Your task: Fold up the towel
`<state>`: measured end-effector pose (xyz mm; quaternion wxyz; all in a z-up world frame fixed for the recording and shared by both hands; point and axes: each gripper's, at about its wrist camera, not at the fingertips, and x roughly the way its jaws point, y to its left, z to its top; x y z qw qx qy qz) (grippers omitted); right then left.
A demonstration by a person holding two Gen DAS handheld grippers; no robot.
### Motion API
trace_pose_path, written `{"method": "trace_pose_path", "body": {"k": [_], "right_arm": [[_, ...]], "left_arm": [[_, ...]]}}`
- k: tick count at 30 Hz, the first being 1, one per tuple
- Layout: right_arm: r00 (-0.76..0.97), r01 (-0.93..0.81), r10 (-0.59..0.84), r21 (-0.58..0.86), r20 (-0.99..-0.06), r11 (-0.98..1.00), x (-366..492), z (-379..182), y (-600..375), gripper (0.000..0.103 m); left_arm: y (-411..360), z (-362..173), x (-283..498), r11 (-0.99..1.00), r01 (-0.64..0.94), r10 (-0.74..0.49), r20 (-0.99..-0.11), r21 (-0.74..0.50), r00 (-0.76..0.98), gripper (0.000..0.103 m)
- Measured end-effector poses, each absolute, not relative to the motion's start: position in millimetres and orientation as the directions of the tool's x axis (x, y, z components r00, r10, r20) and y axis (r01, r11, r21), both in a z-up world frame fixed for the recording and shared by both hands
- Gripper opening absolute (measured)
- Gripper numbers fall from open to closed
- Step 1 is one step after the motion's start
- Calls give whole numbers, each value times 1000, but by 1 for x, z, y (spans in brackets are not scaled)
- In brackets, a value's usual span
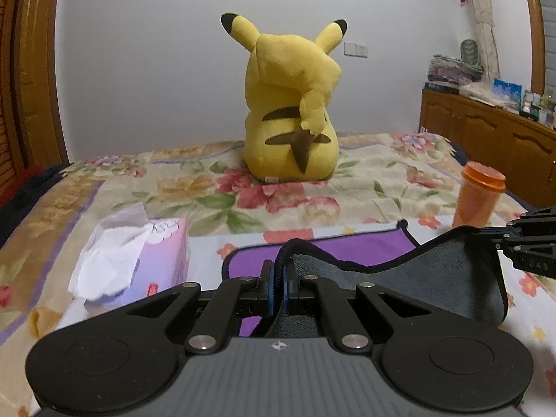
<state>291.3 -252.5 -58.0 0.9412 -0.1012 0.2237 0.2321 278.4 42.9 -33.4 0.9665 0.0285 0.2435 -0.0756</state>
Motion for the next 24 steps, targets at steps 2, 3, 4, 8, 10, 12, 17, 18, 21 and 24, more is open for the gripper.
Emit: {"method": "trace_pose_path", "body": {"k": [2, 3, 4, 8, 10, 12, 17, 18, 21, 24], "right_arm": [[805, -485, 388, -122, -448, 866, 292, -56, -250, 4], [806, -489, 390, -130, -444, 863, 294, -55, -249, 4], [810, -488, 387, -141, -441, 861, 297, -54, -247, 4], [824, -488, 384, -176, -417, 855, 307, -49, -242, 4], [828, -487, 387, -178, -405, 855, 312, -45, -240, 4], [836, -482, 386, -185, -391, 857, 318, -42, -239, 4], [852, -466, 377, -195, -364, 863, 331, -36, -237, 4], [856, -459, 371, -199, -360, 866, 335, -36, -237, 4], [863, -445, 356, -205, -359, 872, 345, -38, -235, 4], [868, -429, 338, -207, -363, 879, 353, -46, -235, 4]], "left_arm": [[43, -33, 285, 987, 156, -123, -466, 31, 876, 8], [43, -33, 288, 987, 155, -122, -464, 33, 877, 8], [42, -33, 291, 988, 153, -119, -460, 35, 880, 8], [43, -31, 304, 989, 144, -111, -443, 41, 889, 8], [45, -30, 311, 990, 138, -107, -435, 40, 894, 8], [47, -29, 317, 991, 128, -99, -432, 39, 897, 8], [48, -26, 334, 993, 111, -81, -421, 48, 903, 8], [47, -26, 338, 993, 107, -76, -419, 51, 905, 8], [48, -28, 348, 994, 100, -71, -419, 48, 905, 8], [48, -33, 357, 995, 86, -61, -414, 42, 908, 8]]}}
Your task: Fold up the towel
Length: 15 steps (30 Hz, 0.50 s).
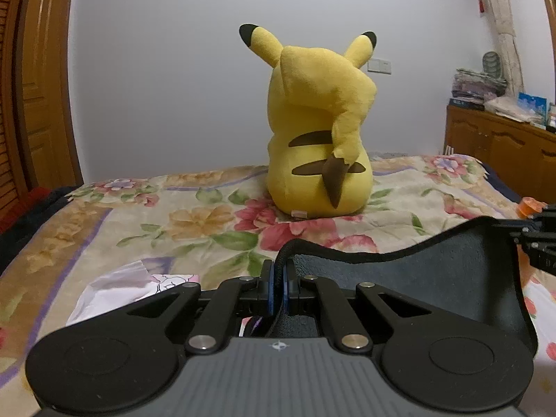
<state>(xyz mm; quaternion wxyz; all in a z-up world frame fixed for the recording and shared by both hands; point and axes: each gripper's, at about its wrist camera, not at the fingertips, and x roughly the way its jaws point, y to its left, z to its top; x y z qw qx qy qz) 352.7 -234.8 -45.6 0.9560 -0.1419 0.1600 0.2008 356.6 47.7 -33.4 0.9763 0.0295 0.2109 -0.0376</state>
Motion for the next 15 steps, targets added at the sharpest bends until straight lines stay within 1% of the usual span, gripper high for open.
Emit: {"method": "trace_pose_path", "body": {"k": [9, 15], "right_arm": [[878, -380, 290, -185, -382, 906, 372, -72, -237, 4], [859, -387, 284, -176, -426, 905, 387, -89, -234, 4]], "left_arm": [[46, -63, 388, 996, 67, -37, -449, 51, 893, 8], [46, -83, 403, 996, 55, -15, -485, 67, 874, 8]]}}
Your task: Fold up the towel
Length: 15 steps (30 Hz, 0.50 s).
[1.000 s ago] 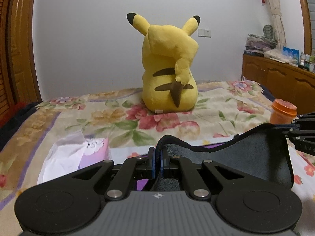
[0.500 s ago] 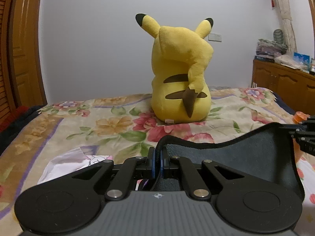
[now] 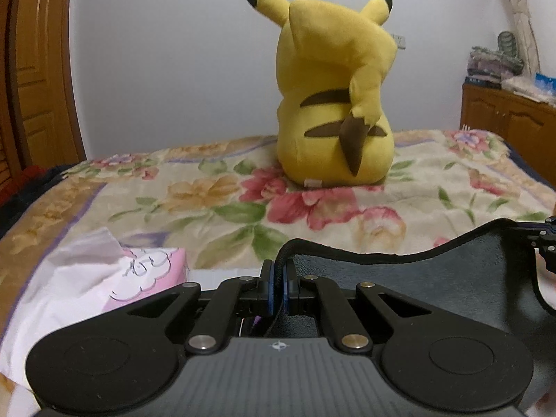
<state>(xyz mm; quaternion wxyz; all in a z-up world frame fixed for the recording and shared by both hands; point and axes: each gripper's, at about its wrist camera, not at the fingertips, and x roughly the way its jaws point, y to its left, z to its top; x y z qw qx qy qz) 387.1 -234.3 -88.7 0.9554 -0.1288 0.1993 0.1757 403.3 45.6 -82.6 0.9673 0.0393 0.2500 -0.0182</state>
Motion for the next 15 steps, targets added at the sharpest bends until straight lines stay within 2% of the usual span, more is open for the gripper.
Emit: {"method": "trace_pose_path", "body": {"k": [8, 10, 12, 15], "right_arm": [[831, -386, 288, -121, -476, 915, 393, -106, -236, 4], [831, -383, 284, -121, -479, 916, 392, -107, -236, 5], [831, -379, 276, -129, -483, 916, 389, -107, -236, 5], [827, -377, 269, -132, -493, 917, 386, -104, -236, 8]], "left_arm": [[44, -95, 404, 994, 78, -27, -518, 78, 855, 11], [41, -95, 402, 993, 89, -32, -523, 84, 852, 16], [38, -94, 397, 991, 103, -41, -528, 88, 848, 29], [36, -91, 385, 990, 120, -61, -535, 76, 843, 40]]}}
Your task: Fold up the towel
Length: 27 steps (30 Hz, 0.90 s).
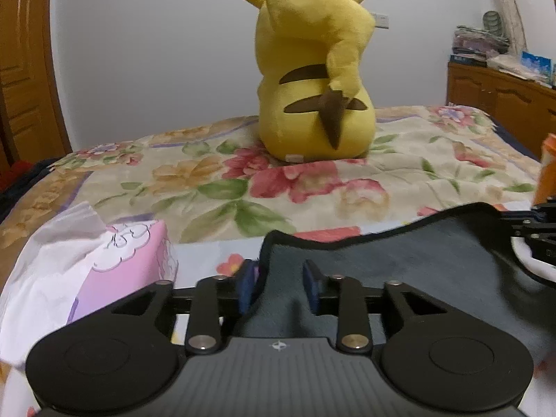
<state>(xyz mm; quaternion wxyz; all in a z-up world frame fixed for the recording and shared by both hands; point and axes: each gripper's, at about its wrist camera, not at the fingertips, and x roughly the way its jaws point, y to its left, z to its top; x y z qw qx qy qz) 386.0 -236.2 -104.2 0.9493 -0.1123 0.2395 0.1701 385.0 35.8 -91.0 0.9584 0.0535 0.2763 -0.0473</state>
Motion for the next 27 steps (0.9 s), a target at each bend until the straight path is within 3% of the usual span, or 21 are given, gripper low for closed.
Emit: {"method": "trace_pose_path", "body": {"k": [2, 17, 26, 27], "right_arm": [[829, -367, 262, -127, -494, 922, 380, -101, -237, 14], [810, -355, 281, -50, -516, 933, 325, -74, -244, 14], [813, -344, 287, -20, -507, 939, 292, -51, -250, 16], [813, -343, 287, -18, -506, 939, 288, -48, -250, 24]], "left_arm": [[34, -90, 377, 989, 129, -68, -543, 75, 837, 42], [24, -63, 317, 983, 166, -93, -568, 78, 818, 44], [18, -35, 284, 983, 167, -97, -548, 79, 831, 61], [18, -32, 281, 983, 165, -96, -544, 78, 833, 64]]}}
